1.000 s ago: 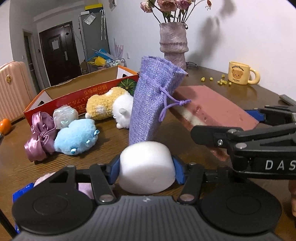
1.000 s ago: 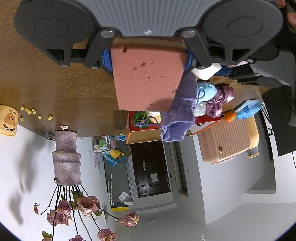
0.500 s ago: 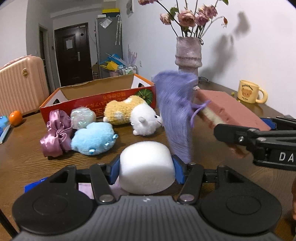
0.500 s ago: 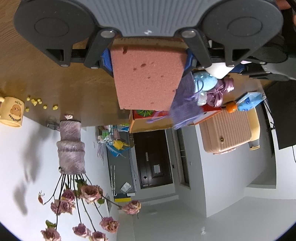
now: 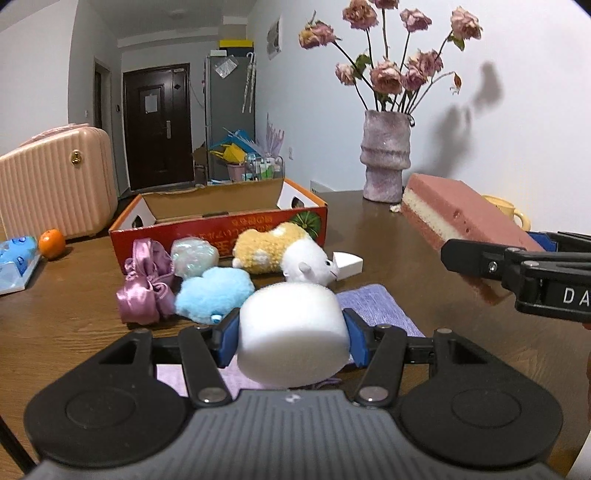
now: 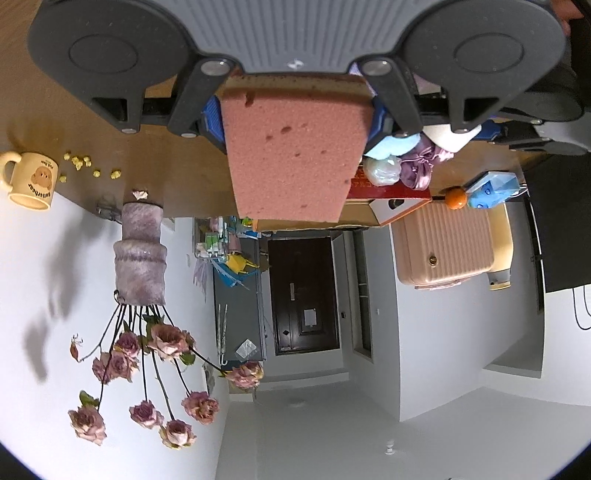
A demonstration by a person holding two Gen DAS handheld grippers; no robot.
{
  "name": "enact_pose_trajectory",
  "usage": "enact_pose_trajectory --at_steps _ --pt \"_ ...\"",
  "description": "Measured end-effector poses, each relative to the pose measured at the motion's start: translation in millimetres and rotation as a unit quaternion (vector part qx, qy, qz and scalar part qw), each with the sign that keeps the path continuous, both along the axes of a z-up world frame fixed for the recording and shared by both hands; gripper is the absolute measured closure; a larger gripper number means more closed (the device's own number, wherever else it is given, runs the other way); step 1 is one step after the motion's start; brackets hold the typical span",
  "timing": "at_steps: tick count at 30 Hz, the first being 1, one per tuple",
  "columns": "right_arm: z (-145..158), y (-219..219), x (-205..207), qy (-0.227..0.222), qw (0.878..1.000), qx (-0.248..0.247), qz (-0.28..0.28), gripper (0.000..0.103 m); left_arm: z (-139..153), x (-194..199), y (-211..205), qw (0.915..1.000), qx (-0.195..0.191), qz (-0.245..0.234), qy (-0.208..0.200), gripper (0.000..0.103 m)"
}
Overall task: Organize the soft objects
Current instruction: 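Carry the white foam roll and pink sponge toward the cardboard box with both grippers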
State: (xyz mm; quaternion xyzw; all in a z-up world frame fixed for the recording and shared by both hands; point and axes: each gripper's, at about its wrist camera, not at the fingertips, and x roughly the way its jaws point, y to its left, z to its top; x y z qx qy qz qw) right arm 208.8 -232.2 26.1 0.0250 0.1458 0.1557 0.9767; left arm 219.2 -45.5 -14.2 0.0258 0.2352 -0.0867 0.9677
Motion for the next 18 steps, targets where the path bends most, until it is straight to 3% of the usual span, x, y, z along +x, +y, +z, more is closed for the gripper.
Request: enact_pose_trajectory --at_steps 18 --pt "20.5 34.9 12.3 -0.011 1.000 -0.021 0.011 0.033 32.4 -4.1 35.1 0.9986 -0.010 0.024 -0.047 0.045"
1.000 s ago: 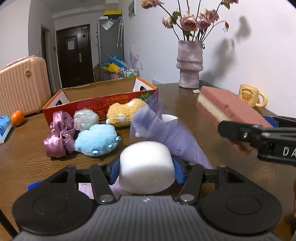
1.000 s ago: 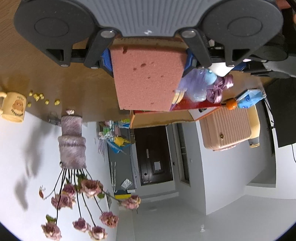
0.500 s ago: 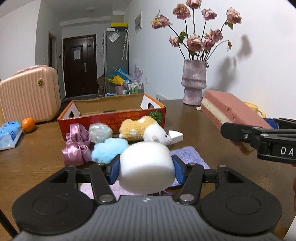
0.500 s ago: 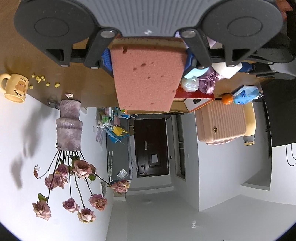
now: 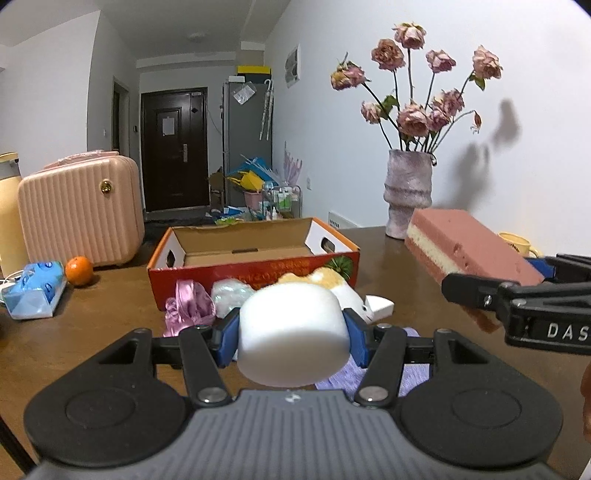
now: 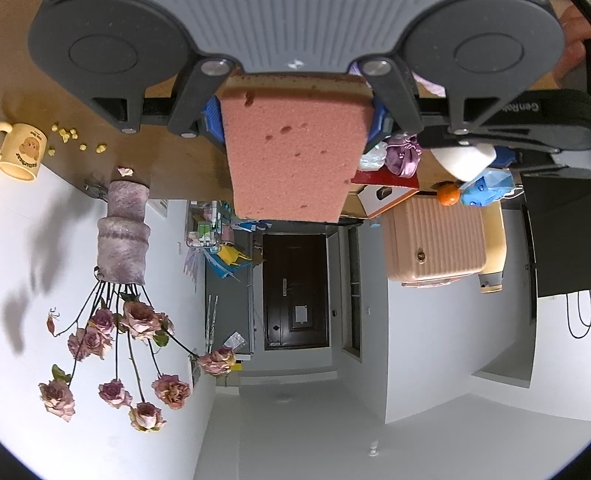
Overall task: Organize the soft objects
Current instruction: 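Carry the white foam roll and pink sponge toward the cardboard box with both grippers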
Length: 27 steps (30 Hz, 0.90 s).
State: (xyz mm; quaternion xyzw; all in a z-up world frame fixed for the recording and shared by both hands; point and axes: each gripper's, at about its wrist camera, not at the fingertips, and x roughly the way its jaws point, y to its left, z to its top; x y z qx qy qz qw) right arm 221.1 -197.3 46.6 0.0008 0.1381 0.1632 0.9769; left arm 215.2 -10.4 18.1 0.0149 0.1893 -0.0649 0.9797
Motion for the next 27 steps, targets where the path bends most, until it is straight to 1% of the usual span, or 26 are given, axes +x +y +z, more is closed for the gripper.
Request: enact_pose_trajectory --at_steps 14,18,27 --pt "8.5 27.6 40.9 0.004 1.000 -0.004 0.000 0.033 19.4 30.6 23.7 0.9997 -0.002 0.010 -0.024 0.045" --pt "11.0 33.8 56.3 0.004 1.000 0.000 -0.002 0.033 25.4 45.0 28.4 0.9994 -0.003 0.012 -0.033 0.045" --pt "14.6 42.8 98.6 0.008 1.000 0.013 -0.013 0.033 34.1 83.6 41.4 0.9990 -0.010 0.026 -0.035 0.045"
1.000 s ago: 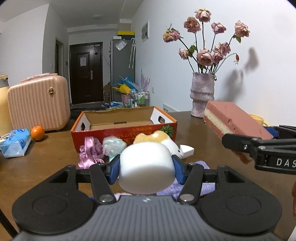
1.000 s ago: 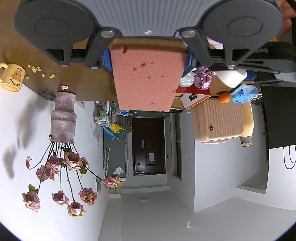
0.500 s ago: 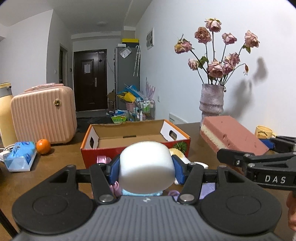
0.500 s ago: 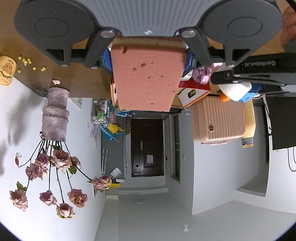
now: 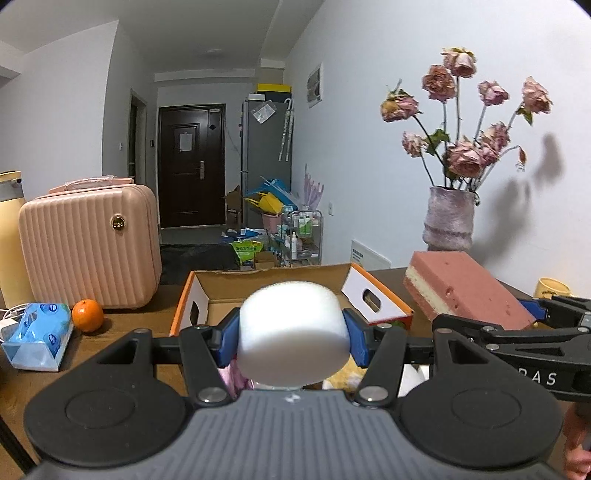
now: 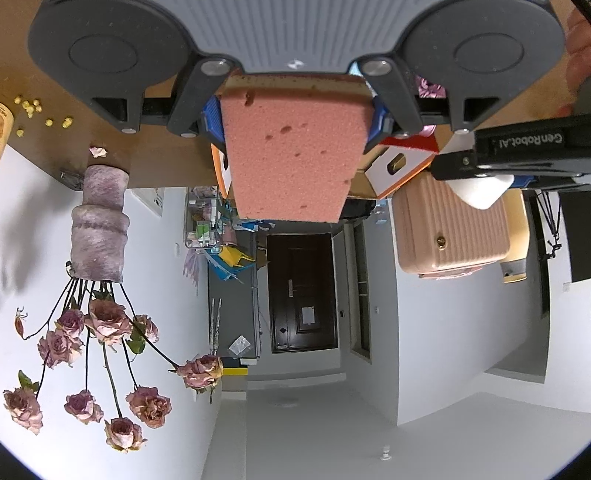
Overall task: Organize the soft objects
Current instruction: 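Carry the white foam roll and pink sponge toward the cardboard box with both grippers, then lower the foam roll and sponge into the box and open both grippers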
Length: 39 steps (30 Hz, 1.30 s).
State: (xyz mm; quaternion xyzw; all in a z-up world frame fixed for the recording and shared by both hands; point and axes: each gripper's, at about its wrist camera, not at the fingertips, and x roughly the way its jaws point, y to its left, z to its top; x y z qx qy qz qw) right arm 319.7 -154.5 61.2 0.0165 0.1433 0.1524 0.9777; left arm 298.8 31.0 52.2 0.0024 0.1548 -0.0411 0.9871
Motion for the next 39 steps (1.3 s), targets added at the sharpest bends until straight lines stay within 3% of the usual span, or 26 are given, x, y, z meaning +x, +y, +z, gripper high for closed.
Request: enact_pose_trajectory --at_steps 10,27,39 --pt "9.0 16.2 52.1 0.003 1.000 -0.001 -0.006 0.033 6.3 47.2 17.5 0.9997 -0.015 0.019 -0.001 0.045" --pt "8.1 37.9 150.3 0.051 0.998 -0.017 -0.009 0.033 2.8 130.2 35.3 0.9991 -0.015 0.038 0.012 0.045" --pt "-11.7 47.9 218.3 0.100 0.994 -0.042 -0.014 0.033 -22.0 195.9 44.9 0.9973 0.001 0.047 0.056 0.045"
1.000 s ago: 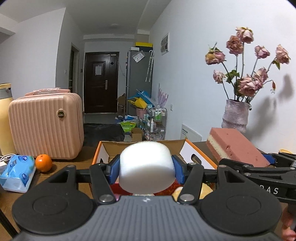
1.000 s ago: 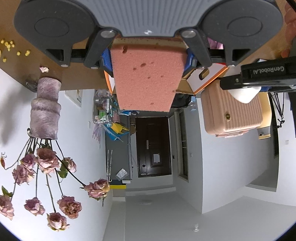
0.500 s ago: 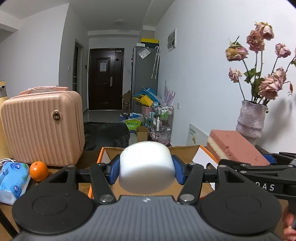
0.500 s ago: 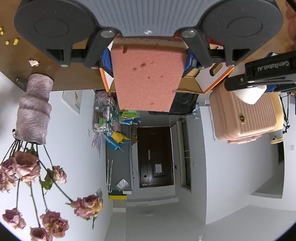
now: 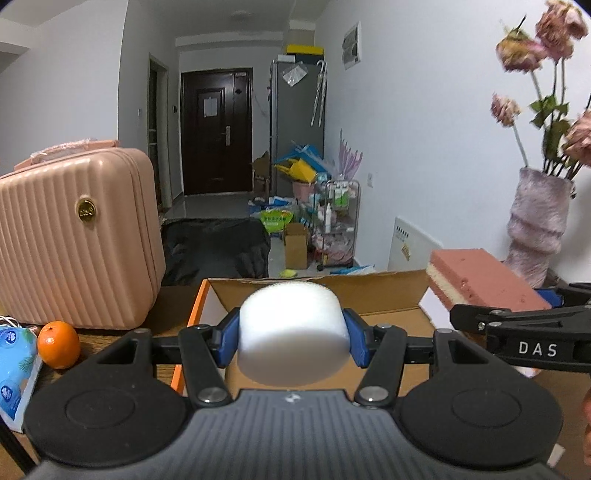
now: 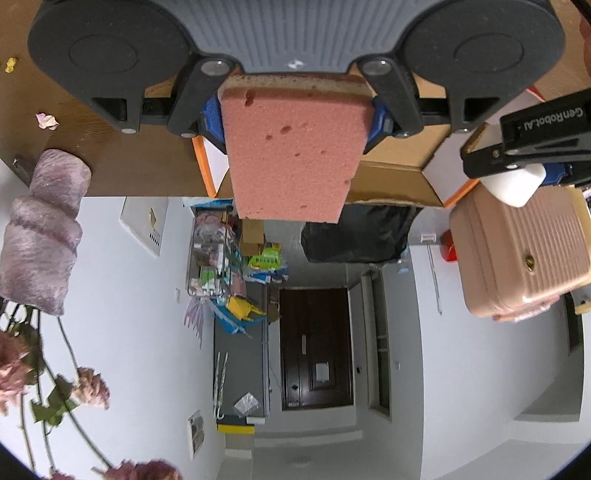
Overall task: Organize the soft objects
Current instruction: 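Lower the foam roll and sponge into the box and open both grippers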
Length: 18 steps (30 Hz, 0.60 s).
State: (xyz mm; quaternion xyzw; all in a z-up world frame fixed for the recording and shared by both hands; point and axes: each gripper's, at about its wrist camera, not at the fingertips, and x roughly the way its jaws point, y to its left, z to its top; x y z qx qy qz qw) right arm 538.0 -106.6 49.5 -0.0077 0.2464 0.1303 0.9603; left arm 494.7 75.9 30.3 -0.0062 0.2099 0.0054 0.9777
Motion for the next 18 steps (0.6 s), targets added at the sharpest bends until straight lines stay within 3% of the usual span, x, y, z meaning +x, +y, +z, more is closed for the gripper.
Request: enact_pose_trajectory --at_steps 14,17,18 --pt "-35.0 8.4 36.3 0.053 0.999 -0.012 0.005 0.032 -34.3 44.0 11.0 0.9987 0.009 0.012 0.049 0.042" --pt "-38.0 4.2 39.7 0.064 0.998 -0.003 -0.001 0.007 -35.7 42.7 12.1 0.9987 0.004 0.011 0.050 0.023" --pt "-39.1 2.0 40.7 0.066 0.998 -0.001 -0.003 0.005 -35.5 41.6 12.3 0.9988 0.004 0.010 0.048 0.016"
